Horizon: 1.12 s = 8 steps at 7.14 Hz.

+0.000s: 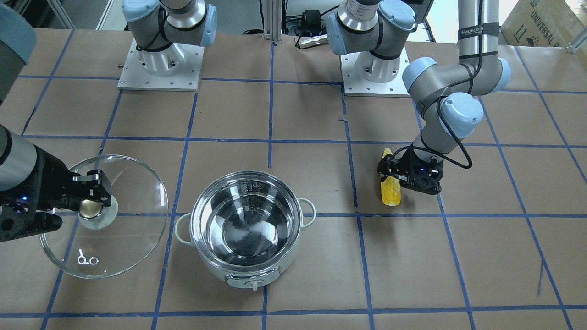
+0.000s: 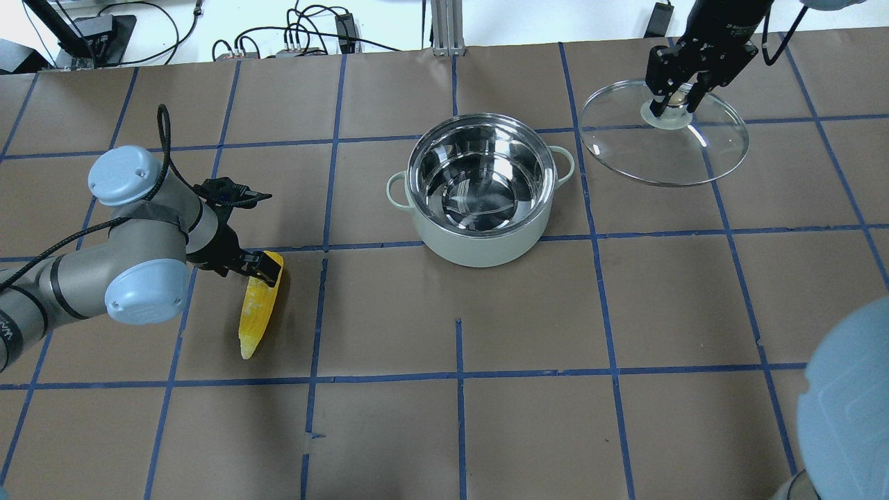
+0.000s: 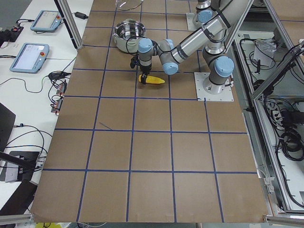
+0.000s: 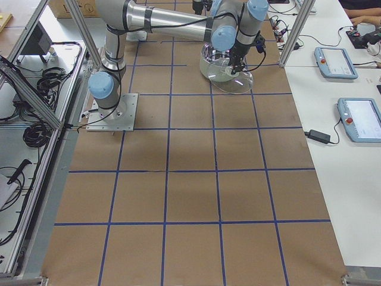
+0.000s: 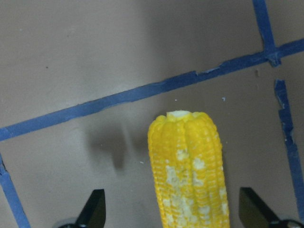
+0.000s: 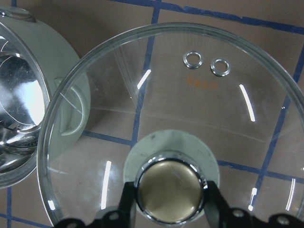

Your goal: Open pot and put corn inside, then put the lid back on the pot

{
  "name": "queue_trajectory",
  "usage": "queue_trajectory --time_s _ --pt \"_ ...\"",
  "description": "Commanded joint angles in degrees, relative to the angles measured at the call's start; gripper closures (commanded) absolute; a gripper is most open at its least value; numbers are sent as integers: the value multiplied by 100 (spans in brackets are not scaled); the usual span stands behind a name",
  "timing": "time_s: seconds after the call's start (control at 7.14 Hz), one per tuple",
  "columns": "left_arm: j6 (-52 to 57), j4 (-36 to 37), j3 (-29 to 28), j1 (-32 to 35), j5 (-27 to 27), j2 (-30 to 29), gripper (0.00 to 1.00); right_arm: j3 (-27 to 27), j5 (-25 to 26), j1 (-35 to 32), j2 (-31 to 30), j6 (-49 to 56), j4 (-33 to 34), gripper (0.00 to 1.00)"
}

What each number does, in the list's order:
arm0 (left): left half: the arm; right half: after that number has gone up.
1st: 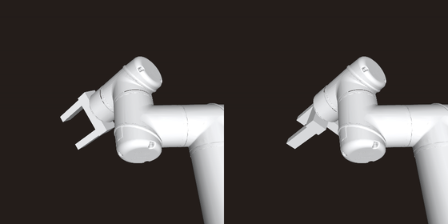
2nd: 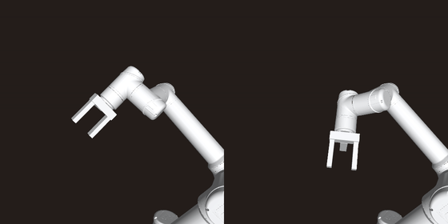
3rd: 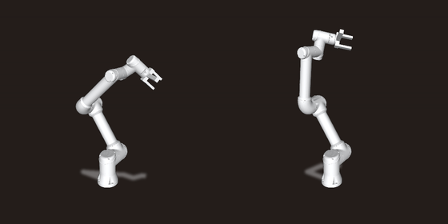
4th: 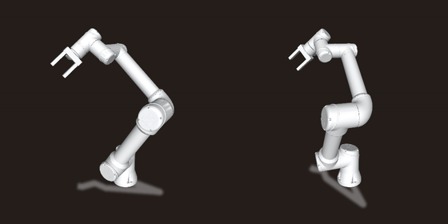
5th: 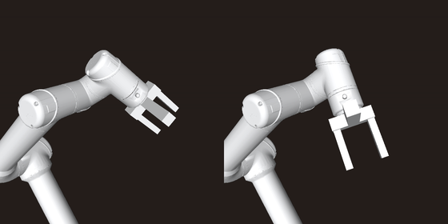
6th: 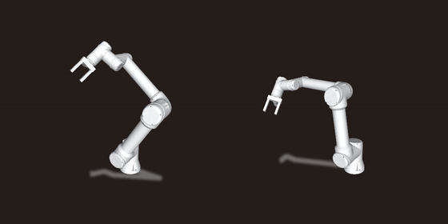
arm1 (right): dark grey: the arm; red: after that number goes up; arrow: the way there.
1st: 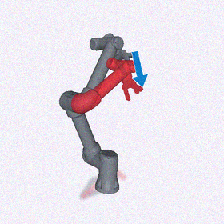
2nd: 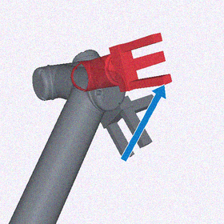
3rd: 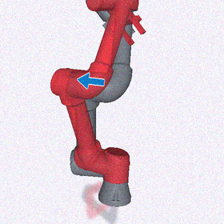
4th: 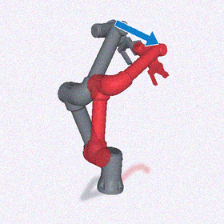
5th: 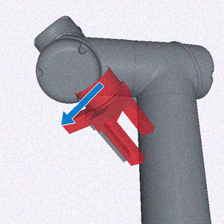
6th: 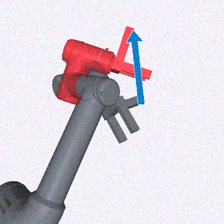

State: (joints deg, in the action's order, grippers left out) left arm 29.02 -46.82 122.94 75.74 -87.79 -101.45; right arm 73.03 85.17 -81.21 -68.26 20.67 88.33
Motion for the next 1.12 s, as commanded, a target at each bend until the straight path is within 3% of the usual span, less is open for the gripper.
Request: queue_trajectory --time_s 0.0,0.28,0.98 --pt "-63 -3 63 2 -1 -6 0 0 9 9 85 -11 472 62" --pt "-107 6 151 2 -10 -15 0 9 17 9 85 -28 676 63" --pt "-195 84 361 2 -63 38 0 834 9 9 120 -28 1652 62"
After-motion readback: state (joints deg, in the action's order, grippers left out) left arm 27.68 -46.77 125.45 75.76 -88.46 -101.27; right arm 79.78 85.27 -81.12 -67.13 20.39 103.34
